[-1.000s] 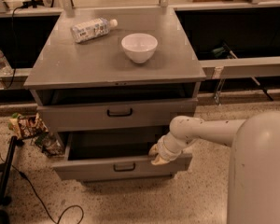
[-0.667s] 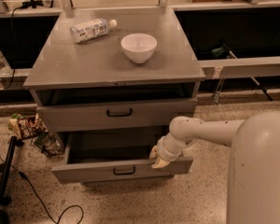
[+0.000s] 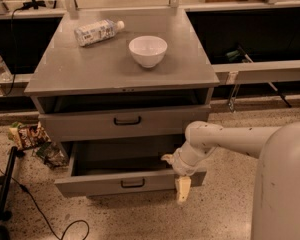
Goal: Open middle drawer
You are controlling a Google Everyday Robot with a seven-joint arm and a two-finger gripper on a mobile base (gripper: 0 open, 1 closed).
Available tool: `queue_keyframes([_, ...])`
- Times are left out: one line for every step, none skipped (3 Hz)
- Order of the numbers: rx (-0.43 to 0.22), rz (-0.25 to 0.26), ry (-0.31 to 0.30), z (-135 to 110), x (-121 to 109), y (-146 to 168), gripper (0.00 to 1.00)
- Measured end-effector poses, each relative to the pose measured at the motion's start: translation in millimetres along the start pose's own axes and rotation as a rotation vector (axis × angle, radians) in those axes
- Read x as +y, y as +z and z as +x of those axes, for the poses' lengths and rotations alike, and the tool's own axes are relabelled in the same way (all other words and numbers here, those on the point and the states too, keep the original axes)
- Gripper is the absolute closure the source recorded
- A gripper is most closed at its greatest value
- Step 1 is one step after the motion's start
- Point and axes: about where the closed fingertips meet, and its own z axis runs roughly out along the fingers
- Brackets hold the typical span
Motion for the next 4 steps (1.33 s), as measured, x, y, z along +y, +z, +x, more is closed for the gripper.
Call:
queue_keyframes([0.003, 0.007, -0.018, -8, -7, -13, 0.31])
queue_keyframes([0.023, 0.059, -0.034, -10, -25, -22, 0.56])
queue_keyframes([0.062, 0.128, -0.046, -3, -43, -43, 0.80])
queue_keyframes([0.065, 0.179, -0.061, -3, -55, -49, 0.99])
